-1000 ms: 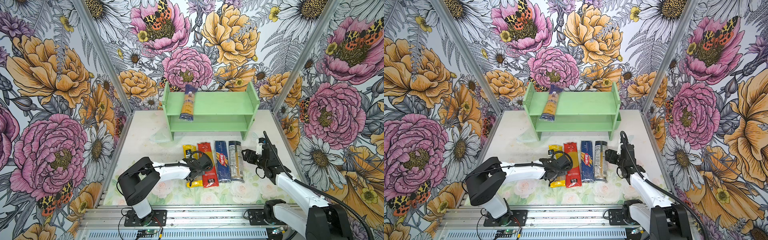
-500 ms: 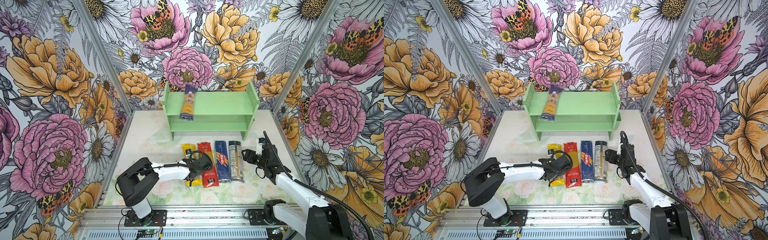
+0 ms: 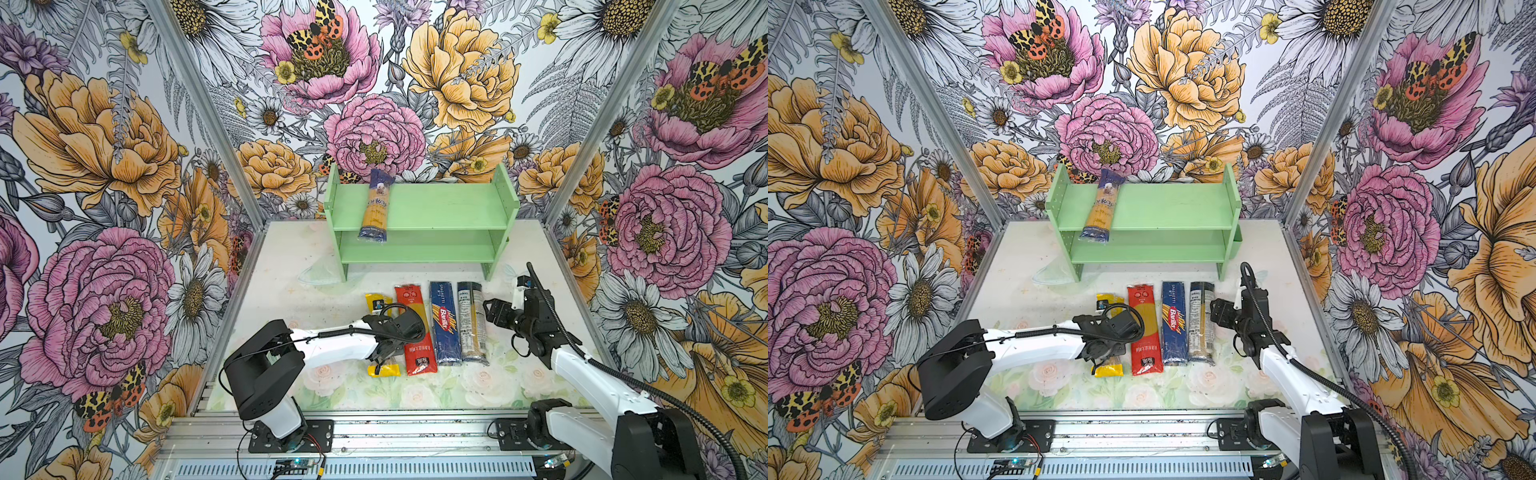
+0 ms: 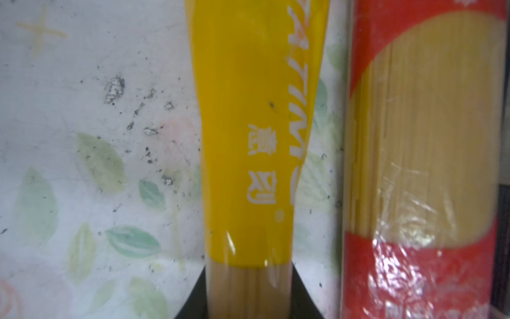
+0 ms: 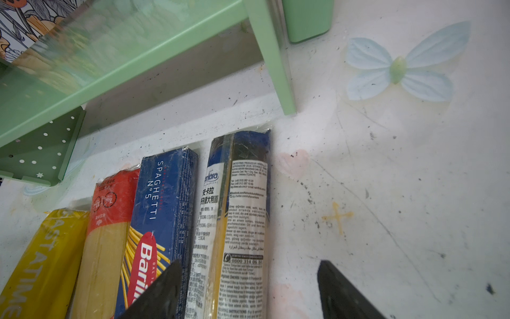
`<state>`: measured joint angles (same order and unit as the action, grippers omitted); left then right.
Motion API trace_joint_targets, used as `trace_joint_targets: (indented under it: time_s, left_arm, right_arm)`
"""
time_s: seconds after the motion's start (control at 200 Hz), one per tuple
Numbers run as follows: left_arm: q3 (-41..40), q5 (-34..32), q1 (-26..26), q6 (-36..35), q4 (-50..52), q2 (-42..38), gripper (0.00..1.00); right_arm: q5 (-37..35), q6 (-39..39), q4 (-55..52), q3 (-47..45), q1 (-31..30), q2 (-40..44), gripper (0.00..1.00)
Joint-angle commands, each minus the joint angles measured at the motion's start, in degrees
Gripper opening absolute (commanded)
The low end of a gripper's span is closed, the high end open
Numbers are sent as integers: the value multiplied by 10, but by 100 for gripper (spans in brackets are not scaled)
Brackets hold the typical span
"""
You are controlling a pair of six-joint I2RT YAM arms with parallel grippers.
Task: Arrange pasta packages on shelves
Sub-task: Pick up the pasta bag from the center of the table, then place the pasta bag on the shelf.
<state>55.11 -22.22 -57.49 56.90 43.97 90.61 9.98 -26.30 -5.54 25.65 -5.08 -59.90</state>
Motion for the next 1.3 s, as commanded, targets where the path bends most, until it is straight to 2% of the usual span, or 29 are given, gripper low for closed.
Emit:
trace_joint_targets:
  time_s: [0.0, 0.24, 0.42, 0.621, 0.776, 0.881, 0.971, 1.201, 1.296]
  left_arm:
    - [70, -7, -9, -44, 72, -79, 0]
    - [123, 73, -10, -78, 79, -171, 0]
    - [191, 84, -18, -112, 81, -192, 0]
    - [309, 84, -28, -181, 81, -162, 1]
    - [436, 67, -28, -237, 80, -108, 7]
    - [523, 45, -19, -288, 81, -70, 7]
    - [591, 49, 12, -316, 81, -36, 8]
    - [733, 81, 129, -327, 83, 77, 5]
    - [793, 98, 159, -325, 83, 131, 4]
  right_arm:
    - [-2, 2, 4, -6, -5, 2, 79]
    - [-2, -4, 3, -5, -4, 1, 79]
    - [-2, -8, 3, -6, -5, 2, 78]
    - [-2, -9, 3, -9, -5, 1, 78]
    - [-2, -8, 3, -10, -4, 2, 78]
    - [-3, -9, 3, -12, -4, 5, 78]
    - [-2, -9, 2, -12, -4, 8, 77]
    - [3, -18, 1, -23, -4, 29, 77]
    - [3, -19, 1, -23, -4, 28, 77]
